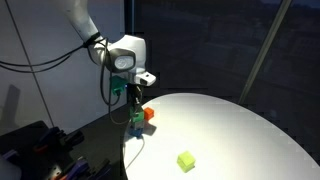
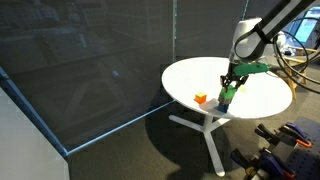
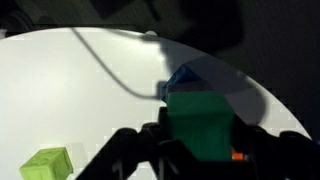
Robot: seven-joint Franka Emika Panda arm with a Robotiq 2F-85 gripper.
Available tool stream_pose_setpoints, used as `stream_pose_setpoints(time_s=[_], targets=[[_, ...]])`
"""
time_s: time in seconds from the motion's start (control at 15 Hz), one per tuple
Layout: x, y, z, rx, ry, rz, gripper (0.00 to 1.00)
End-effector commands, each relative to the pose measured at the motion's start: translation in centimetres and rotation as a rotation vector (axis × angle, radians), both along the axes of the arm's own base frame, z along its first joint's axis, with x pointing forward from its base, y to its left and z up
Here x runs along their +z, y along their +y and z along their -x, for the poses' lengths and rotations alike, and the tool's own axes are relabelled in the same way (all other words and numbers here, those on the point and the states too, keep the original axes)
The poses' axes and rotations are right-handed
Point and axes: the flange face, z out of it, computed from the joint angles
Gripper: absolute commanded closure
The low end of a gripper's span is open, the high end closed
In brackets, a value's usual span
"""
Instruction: Unstack the dark green toy block from the grey toy block
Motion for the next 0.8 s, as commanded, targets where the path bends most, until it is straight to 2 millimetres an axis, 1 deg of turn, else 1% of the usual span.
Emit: stream_pose_setpoints(time_s=[0.0, 0.2, 0.4, 0.53, 0.73], targets=[[1.3, -0.2, -0.1, 0.017, -0.014, -0.007, 0.69], [2.4, -0.1, 0.0, 0.026, -0.02, -0.003, 0.69], [4.0, -0.3, 0.2, 0.017, -0.032, 0.002, 0.69], [5.1, -0.9, 0.5, -0.016, -0.037, 0.005, 0.69], [6.6, -2.6, 1.0, -0.072, -0.027, 0.012, 0.69]])
